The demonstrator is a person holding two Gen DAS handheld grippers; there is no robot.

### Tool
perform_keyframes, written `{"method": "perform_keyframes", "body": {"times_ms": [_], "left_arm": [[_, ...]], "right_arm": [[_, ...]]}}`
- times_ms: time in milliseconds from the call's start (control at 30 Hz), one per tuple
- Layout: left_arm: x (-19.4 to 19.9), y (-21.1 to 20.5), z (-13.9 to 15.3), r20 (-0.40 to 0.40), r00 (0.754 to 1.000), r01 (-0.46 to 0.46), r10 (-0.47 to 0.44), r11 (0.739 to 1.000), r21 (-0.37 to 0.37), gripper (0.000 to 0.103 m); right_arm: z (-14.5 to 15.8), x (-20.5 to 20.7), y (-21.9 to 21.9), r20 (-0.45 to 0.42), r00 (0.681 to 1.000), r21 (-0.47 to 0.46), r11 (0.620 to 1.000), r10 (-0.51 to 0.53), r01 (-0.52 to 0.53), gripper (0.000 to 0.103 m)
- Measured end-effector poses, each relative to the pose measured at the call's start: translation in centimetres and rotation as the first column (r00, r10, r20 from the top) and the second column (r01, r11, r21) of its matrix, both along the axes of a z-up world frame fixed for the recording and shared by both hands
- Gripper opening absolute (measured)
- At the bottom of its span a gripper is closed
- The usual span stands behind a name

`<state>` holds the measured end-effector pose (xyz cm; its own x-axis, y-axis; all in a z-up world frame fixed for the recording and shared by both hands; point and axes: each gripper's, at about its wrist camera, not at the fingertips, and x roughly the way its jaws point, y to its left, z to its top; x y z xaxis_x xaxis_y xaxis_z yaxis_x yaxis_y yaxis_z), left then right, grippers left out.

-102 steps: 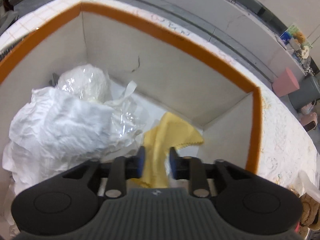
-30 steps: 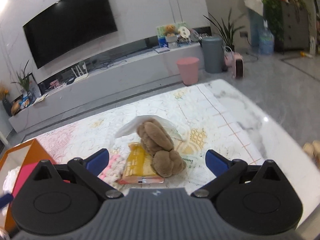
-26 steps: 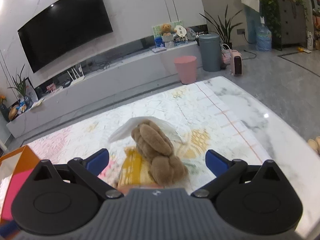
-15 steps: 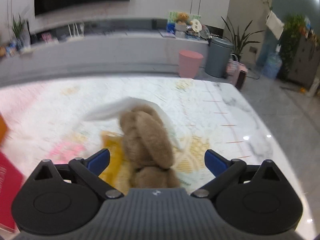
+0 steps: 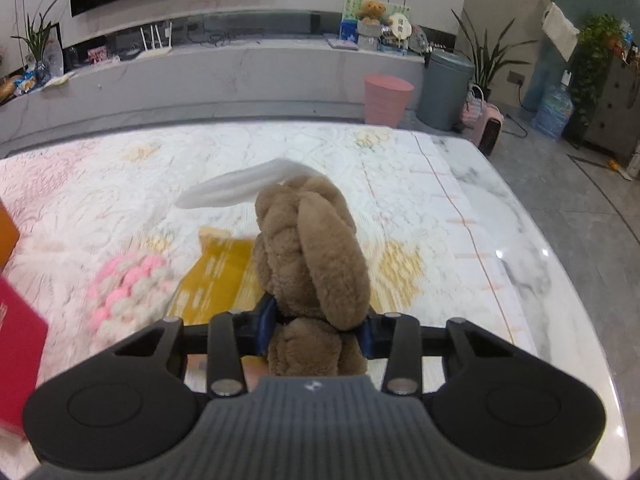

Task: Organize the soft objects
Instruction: 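Grasp the brown teddy bear by its body with the right gripper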

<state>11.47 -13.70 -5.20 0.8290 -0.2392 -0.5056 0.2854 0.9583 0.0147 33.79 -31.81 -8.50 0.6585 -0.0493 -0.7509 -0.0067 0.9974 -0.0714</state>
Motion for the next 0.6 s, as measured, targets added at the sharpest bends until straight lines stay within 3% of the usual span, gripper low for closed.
{"method": "perform_keyframes", "body": {"times_ms": [233,400,500,600], "left_arm": [[-0.2,2.1,2.1,-0.015,0.999,-0.044,0.043,0.995,-0.091,0.093],[1.4,2.7,2.3,-0.05,0.998,-0.036,0.029,0.989,-0.144,0.093],[3.0,1.4,1.9,-0.011,1.0,-0.019,0.018,0.995,-0.095,0.093],[4.3,-1.7,1.0,0.056,0.998,0.035,-0.039,0.996,0.078,0.093]], "right_arm": [[1.9,-6.3,-0.4,-0.083,0.995,0.047,0.997,-0.049,0.053,0.039],[1.4,-10.9,-0.4,-0.094,0.99,0.089,0.99,-0.106,0.114,0.04],[1.6,-11.4,-1.1,-0.083,0.99,0.068,0.991,-0.113,0.119,0.039],[2.7,-11.2,-2.9,-0.044,0.983,0.058,0.982,-0.178,0.181,0.039]]}}
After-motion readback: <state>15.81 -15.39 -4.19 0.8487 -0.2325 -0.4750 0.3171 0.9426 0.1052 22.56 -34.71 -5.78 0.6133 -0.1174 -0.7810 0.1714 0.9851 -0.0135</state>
